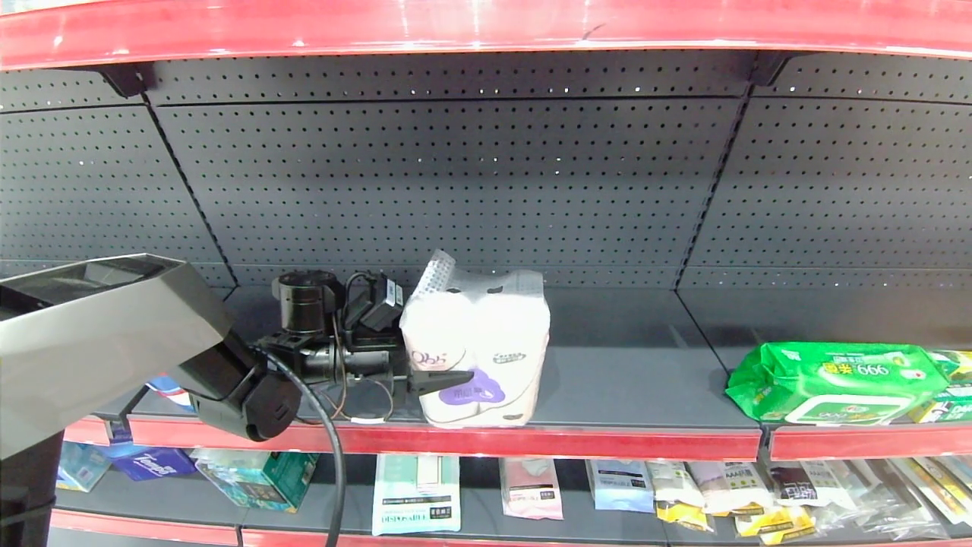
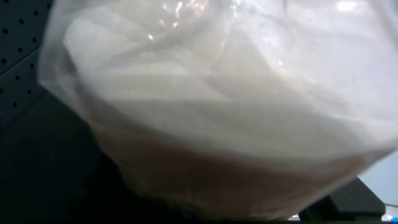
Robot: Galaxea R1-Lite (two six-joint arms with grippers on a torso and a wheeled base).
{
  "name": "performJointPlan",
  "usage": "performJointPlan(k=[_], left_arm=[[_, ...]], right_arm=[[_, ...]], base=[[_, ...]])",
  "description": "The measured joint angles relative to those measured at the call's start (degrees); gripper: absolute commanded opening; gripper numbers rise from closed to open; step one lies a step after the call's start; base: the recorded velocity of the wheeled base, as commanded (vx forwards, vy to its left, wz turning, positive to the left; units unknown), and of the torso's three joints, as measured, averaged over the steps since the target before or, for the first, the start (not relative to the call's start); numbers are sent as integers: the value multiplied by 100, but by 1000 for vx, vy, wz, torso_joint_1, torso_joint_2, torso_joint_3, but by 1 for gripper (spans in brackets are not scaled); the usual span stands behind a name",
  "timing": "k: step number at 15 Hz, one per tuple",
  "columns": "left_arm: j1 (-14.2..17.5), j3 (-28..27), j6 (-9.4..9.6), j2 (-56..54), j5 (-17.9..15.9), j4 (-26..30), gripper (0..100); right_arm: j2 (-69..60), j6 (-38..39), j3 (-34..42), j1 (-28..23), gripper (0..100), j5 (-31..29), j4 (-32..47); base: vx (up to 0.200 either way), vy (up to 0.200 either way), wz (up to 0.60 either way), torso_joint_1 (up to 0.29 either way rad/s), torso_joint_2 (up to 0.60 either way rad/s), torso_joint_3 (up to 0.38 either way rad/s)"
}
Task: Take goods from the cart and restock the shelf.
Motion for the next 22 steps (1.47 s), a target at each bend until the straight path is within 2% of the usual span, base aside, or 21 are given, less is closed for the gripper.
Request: performJointPlan(k=[8, 15, 22], left_arm=[[0, -163, -57, 39, 41, 5, 0], [0, -119, -66, 33, 374, 0, 0], [0, -124, -72, 30, 325, 0, 0]], right_arm=[[0, 1, -7, 5, 0, -5, 0], [0, 0, -7, 2, 0, -6, 0], [0, 0, 6, 5, 0, 0, 2]], base=[[0, 0, 0, 0, 0, 0], [0, 0, 0, 0, 0, 0], [0, 0, 0, 0, 0, 0]])
